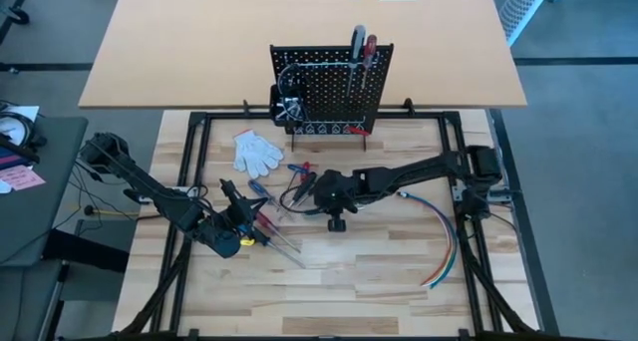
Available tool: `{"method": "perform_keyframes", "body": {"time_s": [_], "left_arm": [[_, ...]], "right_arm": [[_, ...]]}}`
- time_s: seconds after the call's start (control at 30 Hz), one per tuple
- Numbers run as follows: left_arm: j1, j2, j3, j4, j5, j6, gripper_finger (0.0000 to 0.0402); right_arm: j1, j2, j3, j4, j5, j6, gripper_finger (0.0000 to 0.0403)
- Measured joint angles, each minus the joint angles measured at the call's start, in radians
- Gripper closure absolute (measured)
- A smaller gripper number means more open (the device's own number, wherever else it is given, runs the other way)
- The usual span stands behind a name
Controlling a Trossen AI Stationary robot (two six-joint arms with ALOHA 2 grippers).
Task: Hang tools onto peg board
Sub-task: Hang the grey screwdriver in the pegboard
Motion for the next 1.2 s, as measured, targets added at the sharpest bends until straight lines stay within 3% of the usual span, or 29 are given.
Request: {"method": "perform_keyframes", "body": {"time_s": [0.27, 0.4, 0.57, 0.83, 1.03, 1.2], "left_arm": [[0.0, 0.0, 0.0, 0.0, 0.0, 0.0, 0.0402], [0.0, 0.0, 0.0, 0.0, 0.0, 0.0, 0.0402], [0.0, 0.0, 0.001, 0.002, 0.0, 0.0, 0.0402], [0.0, 0.0, 0.001, 0.003, 0.0, 0.0, 0.0402], [0.0, 0.0, 0.001, 0.002, 0.0, 0.0, 0.0402], [-0.001, 0.0, 0.001, -0.002, 0.022, 0.0, 0.0401]], "right_arm": [[0.004, -0.003, 0.0, -0.193, -0.004, 0.0, 0.0225], [0.01, 0.063, -0.001, -0.183, -0.003, -0.005, 0.0194], [0.009, 0.107, 0.003, -0.152, 0.003, -0.016, 0.0213], [0.006, 0.12, 0.004, -0.135, 0.002, -0.015, 0.0314], [0.016, 0.118, -0.007, -0.112, 0.007, 0.011, 0.0318], [0.012, 0.043, -0.143, 0.059, 0.007, 0.077, 0.0318]]}}
